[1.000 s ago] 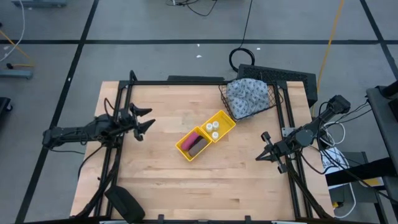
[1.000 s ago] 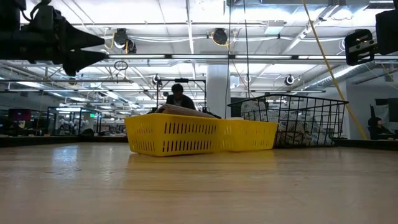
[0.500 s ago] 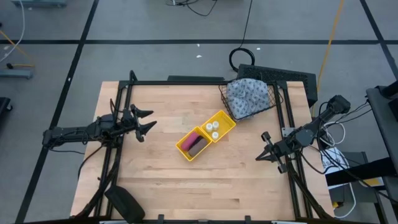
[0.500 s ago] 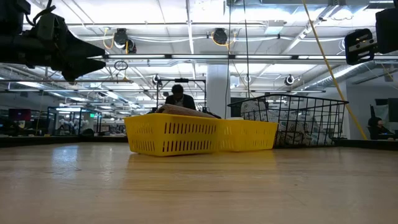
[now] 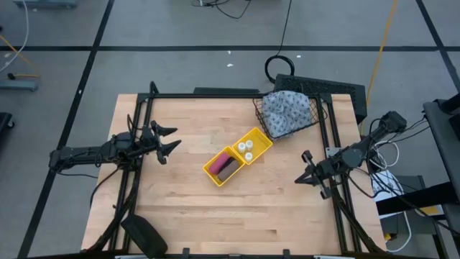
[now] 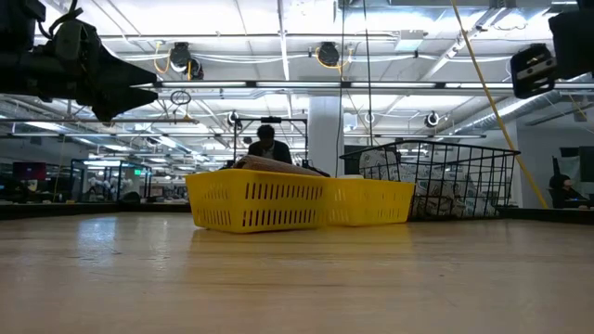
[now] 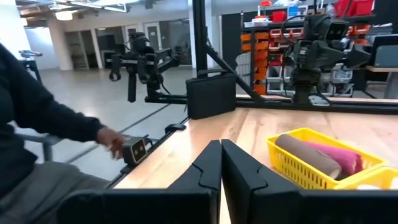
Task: Pick & place medical supplies in basket/bin
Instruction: Return to Home Position
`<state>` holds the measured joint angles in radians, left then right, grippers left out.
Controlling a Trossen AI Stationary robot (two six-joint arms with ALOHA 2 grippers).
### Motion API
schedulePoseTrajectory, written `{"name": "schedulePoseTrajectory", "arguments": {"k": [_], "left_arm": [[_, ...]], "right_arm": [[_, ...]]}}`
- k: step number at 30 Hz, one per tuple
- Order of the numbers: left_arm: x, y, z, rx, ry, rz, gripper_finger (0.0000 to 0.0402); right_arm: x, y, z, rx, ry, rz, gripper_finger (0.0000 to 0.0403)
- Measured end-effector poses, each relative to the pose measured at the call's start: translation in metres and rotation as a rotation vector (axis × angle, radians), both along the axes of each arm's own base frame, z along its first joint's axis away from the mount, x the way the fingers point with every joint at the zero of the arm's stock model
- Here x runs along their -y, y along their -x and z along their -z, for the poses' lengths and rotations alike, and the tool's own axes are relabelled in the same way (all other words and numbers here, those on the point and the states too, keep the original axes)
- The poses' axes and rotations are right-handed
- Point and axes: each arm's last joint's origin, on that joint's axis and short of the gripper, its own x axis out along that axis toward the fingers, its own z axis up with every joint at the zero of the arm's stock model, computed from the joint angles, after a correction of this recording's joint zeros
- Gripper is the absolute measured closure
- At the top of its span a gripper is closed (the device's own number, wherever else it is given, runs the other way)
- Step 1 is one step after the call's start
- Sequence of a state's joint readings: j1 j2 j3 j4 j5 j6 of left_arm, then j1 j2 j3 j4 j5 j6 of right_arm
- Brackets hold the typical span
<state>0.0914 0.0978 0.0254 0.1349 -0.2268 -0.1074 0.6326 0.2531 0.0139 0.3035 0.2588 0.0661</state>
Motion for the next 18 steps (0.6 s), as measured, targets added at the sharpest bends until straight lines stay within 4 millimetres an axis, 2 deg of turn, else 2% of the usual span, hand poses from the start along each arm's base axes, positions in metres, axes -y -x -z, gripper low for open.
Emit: {"name": "schedulePoseTrajectory", "arguments": {"k": [18], "left_arm": [[0.0000,0.0000,0.0000,0.000,0.001,0.000,0.0116]], "right_arm": [[0.0005,-0.0004,0.0001,0.008,0.026,0.007,0.0403]]}}
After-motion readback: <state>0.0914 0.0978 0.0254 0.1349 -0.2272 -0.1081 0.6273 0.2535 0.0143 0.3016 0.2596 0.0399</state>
